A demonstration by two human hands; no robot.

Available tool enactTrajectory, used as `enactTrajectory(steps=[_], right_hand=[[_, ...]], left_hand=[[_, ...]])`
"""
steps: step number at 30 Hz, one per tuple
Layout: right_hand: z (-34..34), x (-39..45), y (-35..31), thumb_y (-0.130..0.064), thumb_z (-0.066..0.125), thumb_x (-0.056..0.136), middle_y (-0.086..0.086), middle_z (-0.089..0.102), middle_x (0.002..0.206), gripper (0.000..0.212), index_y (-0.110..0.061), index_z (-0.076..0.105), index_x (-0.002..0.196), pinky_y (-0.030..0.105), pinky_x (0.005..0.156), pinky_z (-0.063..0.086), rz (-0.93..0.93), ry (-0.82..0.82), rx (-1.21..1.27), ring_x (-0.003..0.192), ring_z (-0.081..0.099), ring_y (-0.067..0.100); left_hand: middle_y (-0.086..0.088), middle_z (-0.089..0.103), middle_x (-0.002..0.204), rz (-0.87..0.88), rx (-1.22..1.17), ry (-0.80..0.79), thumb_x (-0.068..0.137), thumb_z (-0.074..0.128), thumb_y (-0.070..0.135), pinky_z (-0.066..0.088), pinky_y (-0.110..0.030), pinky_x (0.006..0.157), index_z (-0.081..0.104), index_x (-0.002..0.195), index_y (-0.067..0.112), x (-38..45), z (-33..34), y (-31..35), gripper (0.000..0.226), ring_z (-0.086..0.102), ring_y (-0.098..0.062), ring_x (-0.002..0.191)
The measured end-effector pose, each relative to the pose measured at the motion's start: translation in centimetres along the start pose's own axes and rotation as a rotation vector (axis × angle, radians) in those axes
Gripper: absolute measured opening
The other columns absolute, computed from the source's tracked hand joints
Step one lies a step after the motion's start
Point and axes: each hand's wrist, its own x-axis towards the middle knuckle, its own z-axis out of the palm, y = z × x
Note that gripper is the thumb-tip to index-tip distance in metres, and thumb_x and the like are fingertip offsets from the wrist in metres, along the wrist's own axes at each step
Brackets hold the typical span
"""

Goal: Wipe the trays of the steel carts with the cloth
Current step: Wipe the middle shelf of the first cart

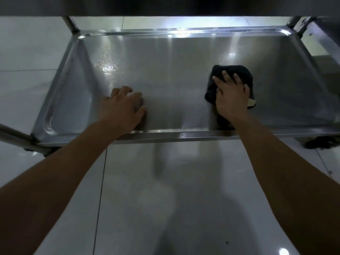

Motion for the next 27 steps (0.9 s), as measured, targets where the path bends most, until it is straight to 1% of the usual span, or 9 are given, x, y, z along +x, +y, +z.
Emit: enactTrajectory(steps=[3, 7, 10, 12, 14, 16, 19, 22, 27], right_hand=[[0.4, 0.5, -1.4, -0.025, 0.037, 0.104, -0.003, 0.024, 0.164, 0.046, -0.035, 0.043, 0.148, 0.057, 0.119, 0.012, -0.003, -0.003, -0.003, 0.151, 0.014, 0.029], [1.6, 1.1, -5.7, -0.025, 0.037, 0.104, -0.004, 0.024, 0.164, 0.046, -0.034, 0.041, 0.149, 0.057, 0.12, 0.011, -0.067, -0.017, -0.017, 0.152, 0.014, 0.028], [2.8, 1.1, -10.6, -0.027, 0.036, 0.103, -0.006, 0.023, 0.164, 0.046, -0.036, 0.041, 0.149, 0.056, 0.12, 0.01, -0.125, -0.025, -0.022, 0.152, 0.012, 0.026], [3.7, 1.3, -14.4, -0.027, 0.036, 0.103, -0.007, 0.022, 0.164, 0.046, -0.037, 0.041, 0.148, 0.055, 0.12, 0.008, -0.173, -0.035, -0.004, 0.153, 0.011, 0.024], [4.7, 1.5, -18.5, -0.028, 0.036, 0.103, -0.009, 0.02, 0.165, 0.047, -0.039, 0.04, 0.149, 0.054, 0.12, 0.006, -0.225, -0.066, 0.006, 0.153, 0.01, 0.023], [5.7, 1.8, -22.5, -0.028, 0.036, 0.102, -0.01, 0.016, 0.166, 0.049, -0.04, 0.036, 0.15, 0.054, 0.121, 0.006, -0.298, -0.11, -0.004, 0.153, 0.007, 0.023], [6.9, 2.6, -28.2, -0.026, 0.037, 0.101, -0.011, 0.011, 0.167, 0.054, -0.043, 0.03, 0.152, 0.053, 0.121, 0.003, -0.412, -0.184, -0.007, 0.153, 0.003, 0.022], [7.6, 3.5, -33.3, -0.026, 0.039, 0.101, -0.014, 0.01, 0.166, 0.054, -0.045, 0.031, 0.151, 0.053, 0.121, 0.001, -0.505, -0.264, 0.016, 0.153, 0.002, 0.021], [8.1, 3.3, -34.5, -0.028, 0.031, 0.104, -0.014, 0.008, 0.166, 0.05, -0.045, 0.029, 0.151, 0.051, 0.122, 0.0, -0.581, -0.303, 0.05, 0.154, 0.001, 0.019]], left_hand=[[-0.005, 0.052, 0.139, 0.001, 0.055, 0.035, 0.093, 0.053, 0.053, 0.042, -0.056, 0.096, 0.058, 0.132, 0.03, -0.4, -0.7, -2.8, 0.045, 0.047, -0.034, 0.128], [-0.009, 0.061, 0.125, -0.085, 0.03, 0.089, 0.095, 0.055, 0.044, 0.047, -0.057, 0.093, 0.067, 0.118, 0.021, -1.2, -1.8, -7.6, 0.034, 0.055, -0.035, 0.114], [-0.006, 0.063, 0.122, -0.073, 0.014, 0.043, 0.096, 0.054, 0.038, 0.052, -0.055, 0.091, 0.07, 0.114, 0.023, -2.0, -2.2, -10.6, 0.028, 0.059, -0.03, 0.108], [-0.002, 0.062, 0.13, -0.023, -0.015, 0.012, 0.097, 0.052, 0.037, 0.05, -0.056, 0.093, 0.068, 0.123, 0.024, -2.7, -2.1, -11.5, 0.032, 0.057, -0.028, 0.116], [0.0, 0.056, 0.14, 0.001, 0.01, -0.008, 0.099, 0.05, 0.039, 0.043, -0.058, 0.102, 0.062, 0.133, 0.025, -3.4, -2.0, -12.0, 0.039, 0.044, -0.029, 0.132], [-0.003, 0.05, 0.143, -0.034, 0.04, 0.006, 0.098, 0.05, 0.045, 0.037, -0.058, 0.107, 0.059, 0.135, 0.024, -4.0, -1.7, -12.4, 0.043, 0.033, -0.032, 0.139], [-0.009, 0.05, 0.134, -0.141, -0.017, 0.052, 0.093, 0.051, 0.055, 0.041, -0.05, 0.102, 0.061, 0.122, 0.02, -4.7, -1.1, -12.8, 0.046, 0.044, -0.031, 0.126], [-0.007, 0.052, 0.127, -0.131, -0.026, 0.095, 0.095, 0.052, 0.056, 0.044, -0.042, 0.092, 0.064, 0.115, 0.019, -4.7, -0.6, -13.5, 0.044, 0.052, -0.028, 0.114], [-0.005, 0.054, 0.123, -0.124, -0.011, 0.148, 0.095, 0.051, 0.056, 0.044, -0.039, 0.087, 0.067, 0.113, 0.022, -4.8, 0.0, -13.8, 0.042, 0.055, -0.027, 0.108]])
